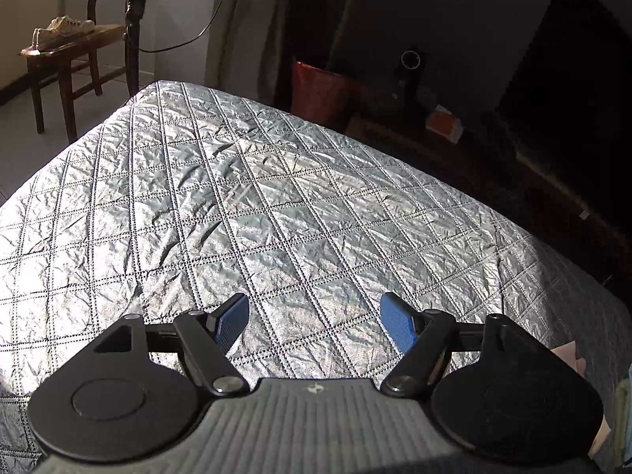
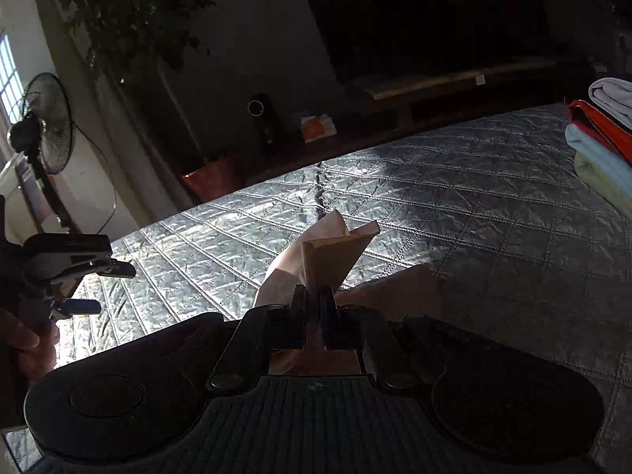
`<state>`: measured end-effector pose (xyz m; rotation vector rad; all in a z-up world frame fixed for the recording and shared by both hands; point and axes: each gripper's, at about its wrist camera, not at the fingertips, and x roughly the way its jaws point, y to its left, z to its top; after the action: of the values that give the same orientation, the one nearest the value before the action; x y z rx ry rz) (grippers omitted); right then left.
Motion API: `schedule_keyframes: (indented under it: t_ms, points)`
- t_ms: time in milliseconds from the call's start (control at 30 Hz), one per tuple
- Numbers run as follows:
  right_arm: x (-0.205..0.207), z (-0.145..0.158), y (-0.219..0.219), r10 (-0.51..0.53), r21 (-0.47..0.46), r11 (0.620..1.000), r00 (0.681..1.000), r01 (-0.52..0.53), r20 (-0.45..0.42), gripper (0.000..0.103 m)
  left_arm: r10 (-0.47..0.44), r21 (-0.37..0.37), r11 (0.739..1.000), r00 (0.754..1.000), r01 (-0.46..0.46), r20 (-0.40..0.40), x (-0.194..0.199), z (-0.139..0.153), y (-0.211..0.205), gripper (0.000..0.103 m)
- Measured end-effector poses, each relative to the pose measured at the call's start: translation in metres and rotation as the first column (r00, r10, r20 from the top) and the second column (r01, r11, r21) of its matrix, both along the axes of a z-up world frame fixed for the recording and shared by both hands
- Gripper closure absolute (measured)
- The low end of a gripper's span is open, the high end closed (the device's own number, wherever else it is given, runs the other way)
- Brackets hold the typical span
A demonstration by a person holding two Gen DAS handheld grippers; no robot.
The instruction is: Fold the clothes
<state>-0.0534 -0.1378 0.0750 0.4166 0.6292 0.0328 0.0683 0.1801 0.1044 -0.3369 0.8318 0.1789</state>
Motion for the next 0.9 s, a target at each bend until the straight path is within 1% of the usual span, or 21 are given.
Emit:
schedule_keyframes:
  t_ms: [67, 167, 267, 333, 400, 433, 467, 533, 567, 633, 667, 700, 733, 767, 833, 900]
  points:
    - [-0.005, -0.011, -0.011, -0.026, 0.026, 0.999, 0.999, 0.027, -0.027, 0.096, -0.044, 0.013, 0.999, 0.999, 0.044, -0.005, 0.002, -0.002, -0.015, 0.033]
    - [-0.006, -0.015, -0.022, -0.037, 0.039, 0.998, 0.999, 0.039, -0.034, 0.096, -0.113, 0.037, 0.993, 0.993, 0.114, -0.013, 0.004, -0.007, -0.039, 0.032]
    - [-0.008, -0.019, -0.033, -0.049, 0.052, 0.997, 0.998, 0.051, -0.042, 0.094, -0.191, 0.059, 0.979, 0.981, 0.193, -0.027, 0.004, -0.012, -0.063, 0.032]
    - [-0.009, -0.024, -0.044, -0.073, 0.083, 0.994, 0.996, 0.078, -0.059, 0.092, -0.235, 0.078, 0.968, 0.971, 0.237, -0.035, 0.005, -0.015, -0.079, 0.032]
    - [-0.011, -0.033, -0.054, -0.101, 0.11, 0.987, 0.989, 0.113, -0.108, 0.087, -0.268, 0.087, 0.959, 0.962, 0.271, -0.043, 0.005, -0.017, -0.093, 0.032]
    - [-0.013, -0.039, -0.058, -0.129, 0.112, 0.983, 0.982, 0.145, -0.137, 0.079, -0.292, 0.086, 0.951, 0.955, 0.296, -0.049, 0.005, -0.019, -0.102, 0.032]
    - [-0.017, -0.04, -0.063, -0.166, 0.096, 0.979, 0.975, 0.181, -0.146, 0.073, -0.319, 0.085, 0.943, 0.946, 0.323, -0.056, 0.005, -0.021, -0.111, 0.032]
    - [-0.025, -0.04, -0.071, -0.24, 0.05, 0.967, 0.96, 0.249, -0.142, 0.072, -0.375, 0.102, 0.919, 0.924, 0.381, -0.07, 0.003, -0.025, -0.129, 0.031]
    - [-0.027, -0.035, -0.073, -0.245, 0.036, 0.968, 0.963, 0.25, -0.112, 0.072, -0.396, 0.116, 0.908, 0.915, 0.403, -0.078, 0.002, -0.027, -0.137, 0.031]
    - [-0.03, -0.022, -0.074, -0.218, 0.016, 0.976, 0.976, 0.219, -0.024, 0.072, -0.428, 0.142, 0.888, 0.899, 0.437, -0.091, 0.0, -0.031, -0.152, 0.031]
    - [-0.028, -0.018, -0.074, -0.178, 0.031, 0.984, 0.984, 0.178, -0.009, 0.072, -0.441, 0.154, 0.879, 0.892, 0.451, -0.096, -0.001, -0.033, -0.159, 0.031]
    - [-0.024, -0.016, -0.072, -0.123, 0.06, 0.991, 0.992, 0.123, -0.007, 0.071, -0.447, 0.158, 0.875, 0.889, 0.458, -0.098, -0.001, -0.034, -0.163, 0.031]
    - [-0.02, -0.014, -0.07, -0.06, 0.118, 0.991, 0.998, 0.061, -0.011, 0.071, -0.445, 0.16, 0.876, 0.89, 0.456, -0.098, -0.001, -0.035, -0.165, 0.031]
    - [-0.017, -0.015, -0.069, -0.019, 0.169, 0.985, 0.999, 0.023, -0.026, 0.07, -0.442, 0.162, 0.877, 0.892, 0.452, -0.098, 0.0, -0.035, -0.166, 0.031]
    - [-0.011, -0.02, -0.066, 0.037, 0.25, 0.968, 0.997, -0.021, -0.061, 0.069, -0.426, 0.163, 0.884, 0.899, 0.437, -0.101, 0.002, -0.036, -0.163, 0.031]
    - [-0.007, -0.022, -0.062, 0.053, 0.282, 0.959, 0.997, -0.034, -0.059, 0.069, -0.422, 0.164, 0.885, 0.9, 0.435, -0.112, 0.003, -0.039, -0.162, 0.031]
